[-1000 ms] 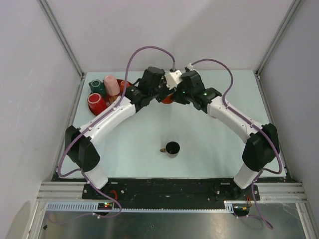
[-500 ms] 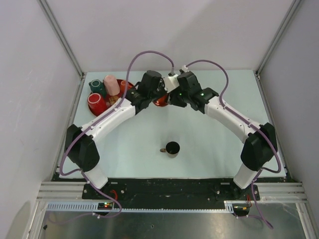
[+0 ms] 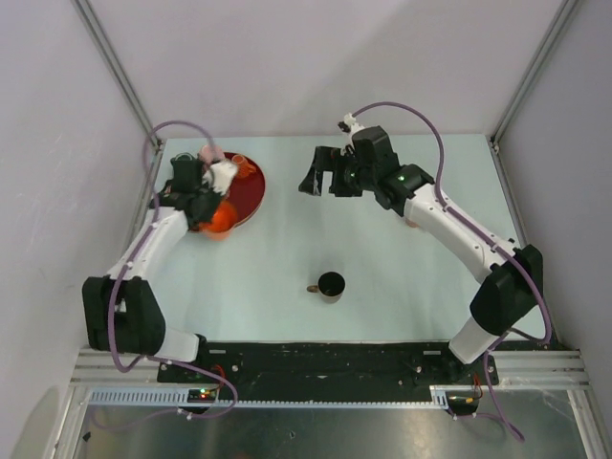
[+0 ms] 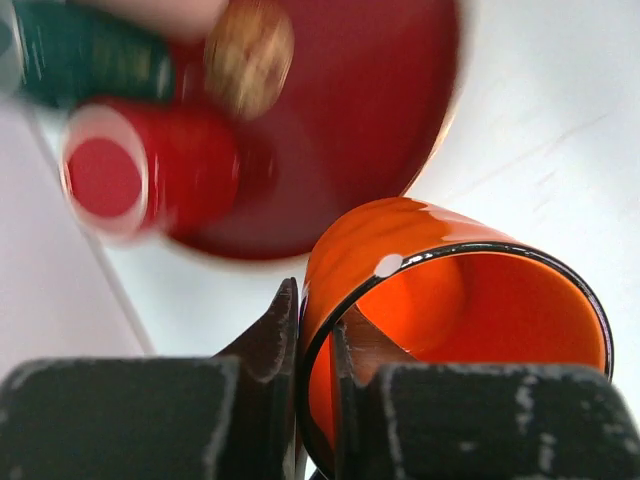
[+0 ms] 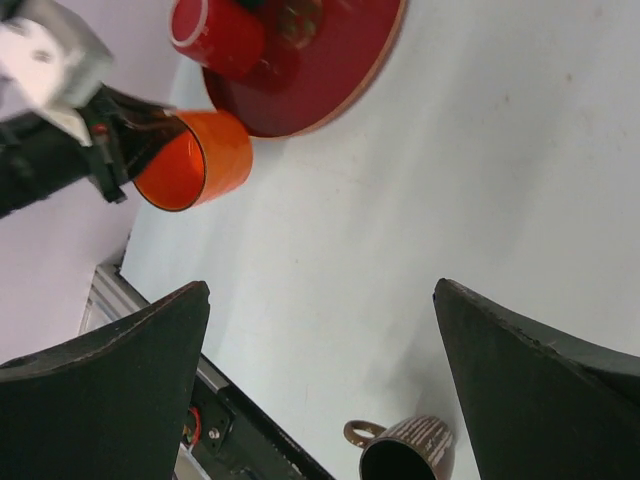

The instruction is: Turn the mug right side up

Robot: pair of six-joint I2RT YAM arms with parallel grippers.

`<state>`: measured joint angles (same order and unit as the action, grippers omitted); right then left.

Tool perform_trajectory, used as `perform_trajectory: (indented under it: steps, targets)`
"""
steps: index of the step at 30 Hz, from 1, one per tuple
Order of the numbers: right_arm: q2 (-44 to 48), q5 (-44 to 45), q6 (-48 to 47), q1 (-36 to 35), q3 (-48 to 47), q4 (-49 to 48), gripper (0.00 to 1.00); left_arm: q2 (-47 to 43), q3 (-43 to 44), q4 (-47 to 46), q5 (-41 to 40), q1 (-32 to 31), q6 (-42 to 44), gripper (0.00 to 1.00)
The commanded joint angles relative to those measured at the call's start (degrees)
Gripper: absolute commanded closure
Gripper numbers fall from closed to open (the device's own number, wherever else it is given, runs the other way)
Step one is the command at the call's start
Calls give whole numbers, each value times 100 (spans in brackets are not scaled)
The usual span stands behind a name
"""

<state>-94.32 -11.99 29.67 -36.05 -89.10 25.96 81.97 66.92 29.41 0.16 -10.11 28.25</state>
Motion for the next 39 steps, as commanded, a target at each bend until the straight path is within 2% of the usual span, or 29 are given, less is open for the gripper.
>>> perform_trajectory:
  steps: [1, 3, 8, 14, 20, 26, 28, 30, 32, 36, 39]
  targets:
    - [116, -587, -351, 51, -365, -405, 1, -795, -550, 287, 147, 1072, -176, 100]
    - [-27, -731, -432, 34, -546, -334, 1, -1014, -737, 288, 257, 1481, -209, 100]
    - [-206, -795, -619, -10, -773, -208, 0, -1390, -1251, 274, 579, 3084, -194, 100]
    - [-177, -926, -784, -14, -632, -397, 1, -996, -1769, -65, 874, 4811, 217, 100]
    - [-169, -986, -970, -5, -607, -545, 1, -911, -2341, -935, 1127, 5155, 649, 100]
    - [-42, -953, -1074, 11, -498, -644, 1, -412, -2274, -1255, 1504, 5367, 561, 100]
    - [0, -941, -1096, 41, -434, -677, 1, -378, -2313, -1260, 1592, 5394, 649, 86]
    - [21, -938, -1089, 64, -402, -699, 1, -422, -2380, -1264, 1686, 5460, 689, 57]
    - [18, -937, -1096, 90, -392, -704, 1, -523, -2425, -1249, 1787, 5546, 732, 40]
    - [-3, -1002, -1096, 150, -373, -703, 1, -859, -2303, -1039, 1772, 5589, 863, 27]
    - [-13, -1071, -1135, 192, -363, -668, 1, -1174, -1889, -561, 2118, 5598, 976, 17]
